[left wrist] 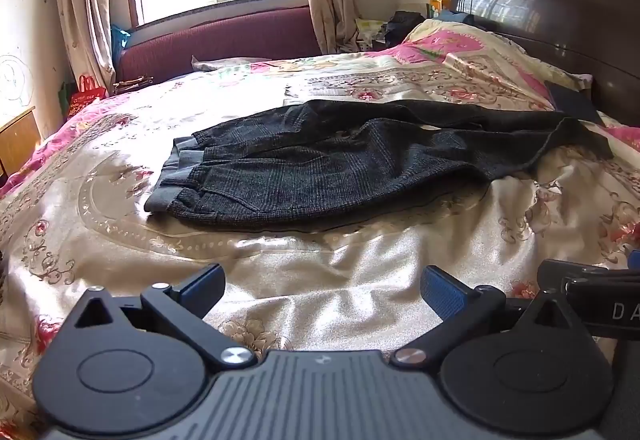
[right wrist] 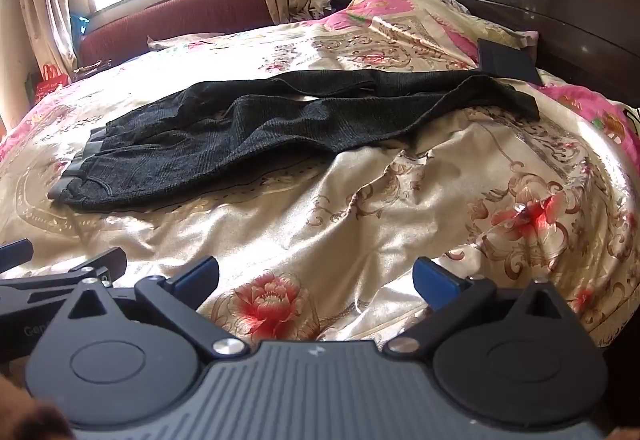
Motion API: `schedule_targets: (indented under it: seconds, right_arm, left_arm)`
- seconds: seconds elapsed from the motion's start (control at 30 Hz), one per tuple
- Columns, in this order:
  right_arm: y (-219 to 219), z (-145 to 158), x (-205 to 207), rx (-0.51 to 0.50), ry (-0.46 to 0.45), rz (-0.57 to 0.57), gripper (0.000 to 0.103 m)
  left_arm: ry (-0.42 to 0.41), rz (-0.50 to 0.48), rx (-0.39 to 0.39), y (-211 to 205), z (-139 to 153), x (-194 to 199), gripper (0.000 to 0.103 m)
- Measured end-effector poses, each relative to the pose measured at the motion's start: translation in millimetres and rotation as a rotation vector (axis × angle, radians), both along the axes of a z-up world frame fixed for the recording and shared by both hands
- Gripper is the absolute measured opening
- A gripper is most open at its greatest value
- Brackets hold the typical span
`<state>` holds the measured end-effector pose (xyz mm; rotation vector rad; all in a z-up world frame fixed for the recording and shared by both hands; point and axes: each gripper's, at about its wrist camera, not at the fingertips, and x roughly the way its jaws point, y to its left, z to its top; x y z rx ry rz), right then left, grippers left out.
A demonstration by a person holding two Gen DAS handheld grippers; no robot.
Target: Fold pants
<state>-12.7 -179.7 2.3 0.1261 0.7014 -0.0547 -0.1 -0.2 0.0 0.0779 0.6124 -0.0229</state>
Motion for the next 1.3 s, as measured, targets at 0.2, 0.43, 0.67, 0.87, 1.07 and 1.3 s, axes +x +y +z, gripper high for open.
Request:
schedule_targets:
  seconds: [0.2, 0.43, 0.67, 0.87, 1.07, 1.3]
  right_arm:
    - [0.6, -0.1, 0.2, 0.001, 0.001, 0.0, 0.102]
    - [0.9, -1.3, 0.3, 0.001, 0.003, 0.003, 0.102]
    - [1.2, -1.8, 0.0, 0.0, 0.003, 0.005, 0.102]
    - [1.3, -2.3, 0.2, 0.0, 0.004, 0.005, 0.102]
    - [0.9, -3.3, 0.4, 0.002, 0.009, 0.006, 0.102]
    - [1.2, -3.2, 0.5, 0.001, 0.009, 0.006, 0.102]
  left_arm:
    - [0.0, 0.0, 0.001, -1.5, -0.3, -0.8, 0.103]
    - [0.0, -0.001, 0.002, -0.8, -0.5, -0.3, 0.103]
    - [-0.004, 0.002, 0.001, -0.5, -2.9, 0.5, 0.103]
    - [-0.007, 0.002, 0.002, 1.8, -5.4, -0.3, 0.103]
    - [-0.007, 0.004, 0.007, 0.5, -3.2, 0.4, 0.103]
    - [-0.025, 0.004, 0.019, -0.3, -1.4, 0.5, 0.103]
